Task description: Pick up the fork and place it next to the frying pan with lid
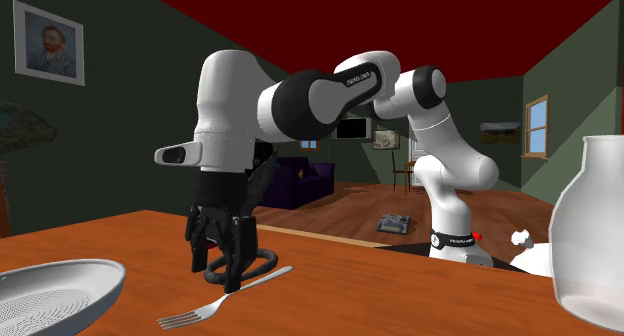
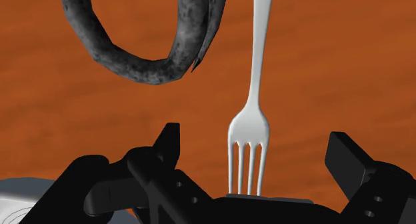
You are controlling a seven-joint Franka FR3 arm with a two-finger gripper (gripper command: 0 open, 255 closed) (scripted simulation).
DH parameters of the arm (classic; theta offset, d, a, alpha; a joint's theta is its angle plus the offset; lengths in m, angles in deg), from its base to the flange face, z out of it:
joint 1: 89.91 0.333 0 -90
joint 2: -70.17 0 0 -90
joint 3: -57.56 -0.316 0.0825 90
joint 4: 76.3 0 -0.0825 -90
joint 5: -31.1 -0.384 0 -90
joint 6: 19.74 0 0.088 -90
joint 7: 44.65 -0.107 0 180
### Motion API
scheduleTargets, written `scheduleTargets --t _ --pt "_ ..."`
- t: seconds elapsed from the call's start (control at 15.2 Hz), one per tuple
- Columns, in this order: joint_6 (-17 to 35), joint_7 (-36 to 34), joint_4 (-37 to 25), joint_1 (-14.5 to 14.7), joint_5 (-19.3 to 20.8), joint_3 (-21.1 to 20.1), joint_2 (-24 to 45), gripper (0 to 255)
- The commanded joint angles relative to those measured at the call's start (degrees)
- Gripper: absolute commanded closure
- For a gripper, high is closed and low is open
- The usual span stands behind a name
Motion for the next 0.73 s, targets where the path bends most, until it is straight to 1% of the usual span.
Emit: scheduleTargets --t 0.0,0.13,0.66 --pt "-2.51 0.3 -0.47 -0.29 -0.3 -0.04 -0.5 0" --pt "-5.18 0.43 -1.84 -0.38 -0.53 -0.17 -1.82 0" --pt "-5.18 0.43 -1.84 -0.38 -0.53 -0.17 -1.82 0"
